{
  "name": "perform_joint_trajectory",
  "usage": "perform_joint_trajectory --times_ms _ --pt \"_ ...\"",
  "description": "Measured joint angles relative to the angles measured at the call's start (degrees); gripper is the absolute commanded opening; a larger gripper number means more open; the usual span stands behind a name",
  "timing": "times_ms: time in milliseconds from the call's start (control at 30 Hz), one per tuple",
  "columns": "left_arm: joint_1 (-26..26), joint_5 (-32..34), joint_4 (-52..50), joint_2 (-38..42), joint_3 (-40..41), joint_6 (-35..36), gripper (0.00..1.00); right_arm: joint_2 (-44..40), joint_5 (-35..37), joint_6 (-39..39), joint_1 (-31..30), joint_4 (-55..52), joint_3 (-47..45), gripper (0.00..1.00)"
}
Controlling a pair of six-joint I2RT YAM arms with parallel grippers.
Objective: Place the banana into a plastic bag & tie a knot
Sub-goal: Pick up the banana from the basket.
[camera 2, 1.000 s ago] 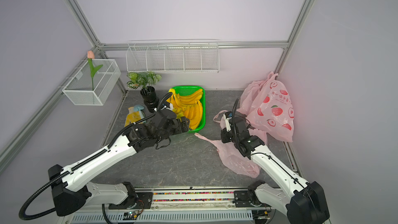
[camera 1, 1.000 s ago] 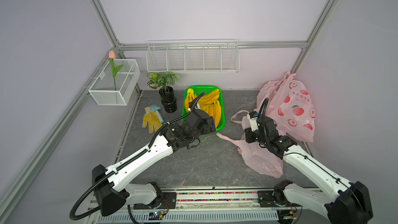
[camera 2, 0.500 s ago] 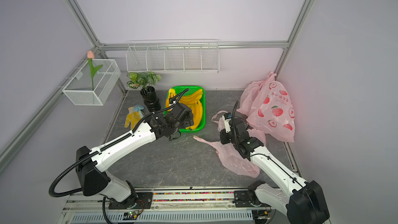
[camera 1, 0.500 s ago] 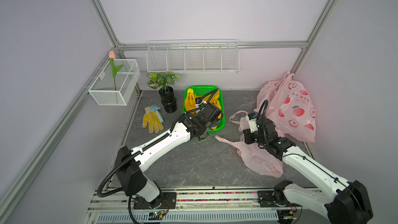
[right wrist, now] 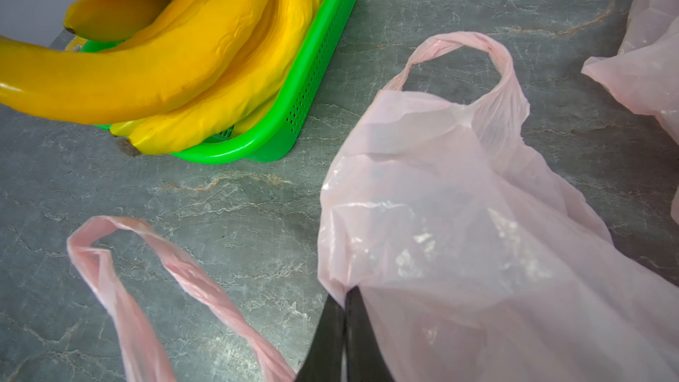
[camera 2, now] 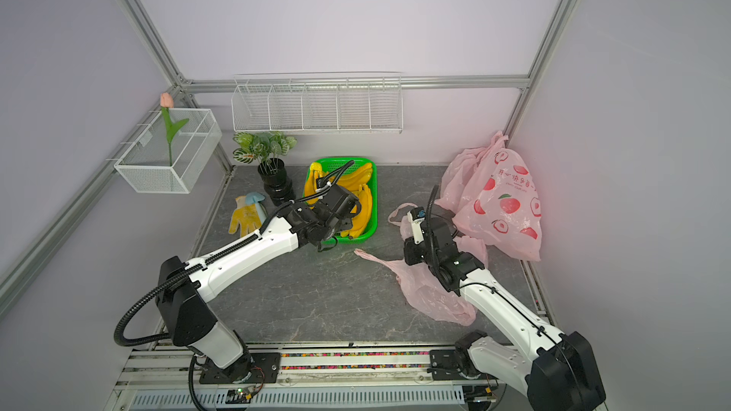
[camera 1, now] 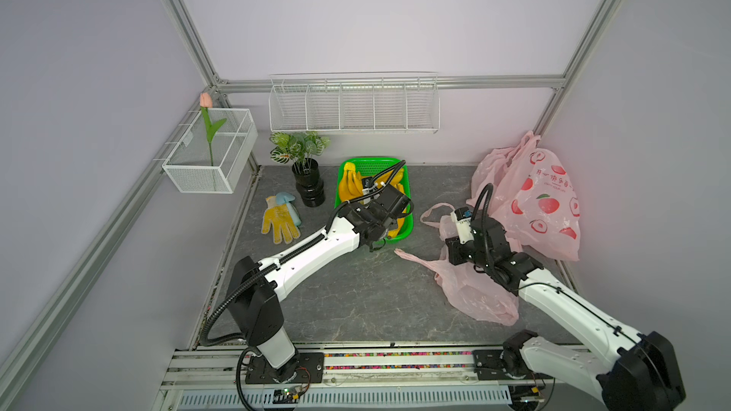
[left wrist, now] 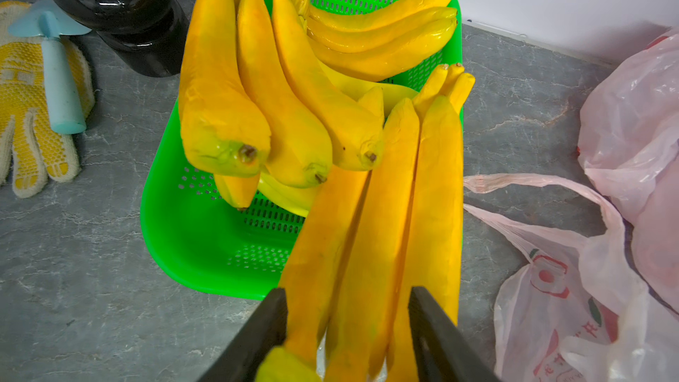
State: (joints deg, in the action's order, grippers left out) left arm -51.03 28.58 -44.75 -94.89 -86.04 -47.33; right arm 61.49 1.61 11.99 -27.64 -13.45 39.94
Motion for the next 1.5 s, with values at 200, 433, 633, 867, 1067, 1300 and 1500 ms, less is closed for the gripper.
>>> perform_joint_trajectory --times_ms 200,433,633,867,1067,1300,1500 --pt "0.0 -1.66 0.17 0.52 0.04 1.81 0.44 -0.33 0.0 0.02 0.0 -0.83 0.22 0.07" --pt "-0.52 -3.08 2.16 3.76 0.11 4.98 0.39 -0.33 0.02 0.17 0.0 -2.4 1.36 0.07" --pt "-1.57 -2.99 4.26 6.97 0.44 8.41 0.33 -0.33 0.02 0.2 0.0 -3.85 2.25 0.07" --pt "-2.14 -4.66 9.44 11.69 5.97 14.29 0.25 -0.76 0.07 0.15 0.0 -5.77 3.08 0.07" --pt "-2.95 -8.15 14.03 17.25 12.96 22.53 0.23 -1.62 0.02 0.15 0.0 -7.93 4.15 0.07" --pt "-5.44 -10.86 18.08 23.54 20.39 29.97 0.21 -2.84 -0.81 -0.04 0.0 -9.57 6.58 0.07" --pt "-6.75 -10.19 20.09 28.2 26.8 33.44 0.2 -2.86 -3.98 -0.55 0.0 -11.85 8.92 0.07"
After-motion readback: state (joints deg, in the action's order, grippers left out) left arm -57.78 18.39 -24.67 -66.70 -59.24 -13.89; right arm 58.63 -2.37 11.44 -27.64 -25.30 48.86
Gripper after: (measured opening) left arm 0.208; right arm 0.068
